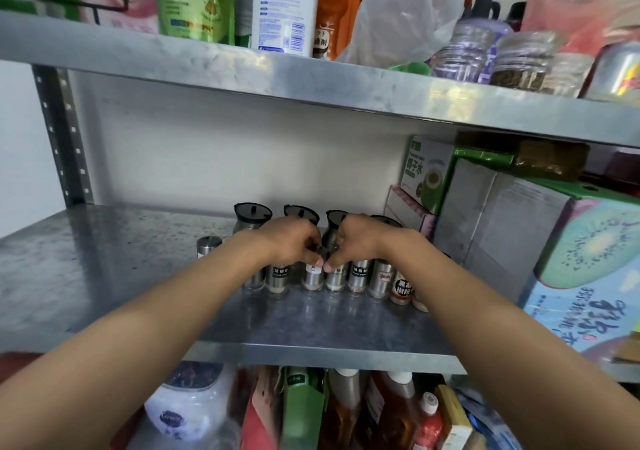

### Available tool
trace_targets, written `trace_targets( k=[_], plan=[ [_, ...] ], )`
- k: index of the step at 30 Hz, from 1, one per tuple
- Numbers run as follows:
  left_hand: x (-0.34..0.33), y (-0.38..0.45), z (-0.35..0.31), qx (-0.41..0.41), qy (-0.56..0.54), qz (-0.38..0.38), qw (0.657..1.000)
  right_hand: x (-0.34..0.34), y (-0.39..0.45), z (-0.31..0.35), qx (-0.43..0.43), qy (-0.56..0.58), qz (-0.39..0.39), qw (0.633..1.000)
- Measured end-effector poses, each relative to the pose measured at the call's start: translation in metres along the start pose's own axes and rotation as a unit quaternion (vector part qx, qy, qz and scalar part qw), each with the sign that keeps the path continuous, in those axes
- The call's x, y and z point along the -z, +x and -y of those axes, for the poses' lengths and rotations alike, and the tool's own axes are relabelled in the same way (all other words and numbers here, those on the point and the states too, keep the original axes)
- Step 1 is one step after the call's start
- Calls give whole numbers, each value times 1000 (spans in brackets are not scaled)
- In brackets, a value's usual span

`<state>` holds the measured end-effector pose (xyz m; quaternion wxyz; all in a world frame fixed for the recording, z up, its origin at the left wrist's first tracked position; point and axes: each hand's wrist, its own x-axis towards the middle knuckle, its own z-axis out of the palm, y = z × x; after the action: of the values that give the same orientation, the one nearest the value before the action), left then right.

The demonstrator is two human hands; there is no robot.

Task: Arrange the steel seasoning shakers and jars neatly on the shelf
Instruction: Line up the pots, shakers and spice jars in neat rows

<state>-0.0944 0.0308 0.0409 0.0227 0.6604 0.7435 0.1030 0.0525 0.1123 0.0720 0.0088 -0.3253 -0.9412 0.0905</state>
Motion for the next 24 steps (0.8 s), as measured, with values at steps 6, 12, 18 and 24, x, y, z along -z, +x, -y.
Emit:
trace_targets(
  k=[6,12,18,24],
  plan=[
    [19,-18,3,13,-39,-26,999,8,-3,10,-7,4,2,1000],
    [38,-50,32,56,-1,-23,998,1,1,37,36,33,-33,998],
    [38,-72,45,37,51,0,998,-16,8,68,76,45,3,996],
    [23,-66,53,42,93,-15,995,-31,19,71,79,23,-10,997]
  ],
)
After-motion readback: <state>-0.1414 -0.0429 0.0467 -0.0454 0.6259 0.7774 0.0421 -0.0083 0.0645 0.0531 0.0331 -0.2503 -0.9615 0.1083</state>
